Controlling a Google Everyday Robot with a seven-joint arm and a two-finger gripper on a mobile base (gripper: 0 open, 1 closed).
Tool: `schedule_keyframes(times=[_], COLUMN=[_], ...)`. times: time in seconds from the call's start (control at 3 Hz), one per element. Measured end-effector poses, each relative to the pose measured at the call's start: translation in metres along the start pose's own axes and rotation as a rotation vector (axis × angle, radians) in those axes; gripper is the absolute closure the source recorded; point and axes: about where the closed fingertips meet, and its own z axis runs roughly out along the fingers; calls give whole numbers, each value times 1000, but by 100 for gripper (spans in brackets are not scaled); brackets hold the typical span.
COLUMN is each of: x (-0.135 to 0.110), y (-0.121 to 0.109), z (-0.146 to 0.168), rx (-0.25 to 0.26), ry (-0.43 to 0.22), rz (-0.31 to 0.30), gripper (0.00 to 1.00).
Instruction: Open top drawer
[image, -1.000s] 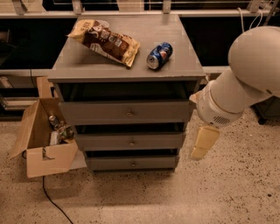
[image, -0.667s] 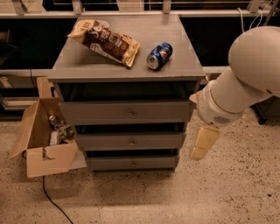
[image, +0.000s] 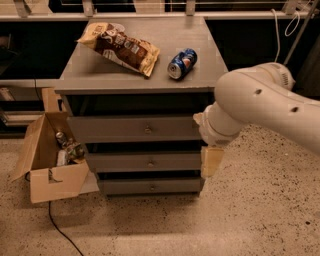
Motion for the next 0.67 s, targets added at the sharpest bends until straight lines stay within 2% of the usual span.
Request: schedule_keyframes(times=[0.33, 0.67], x=[-5, -10], y=[-24, -55], z=[45, 80], rx=[10, 19], ry=[-14, -56], rz=[-72, -94], gripper=[0, 0])
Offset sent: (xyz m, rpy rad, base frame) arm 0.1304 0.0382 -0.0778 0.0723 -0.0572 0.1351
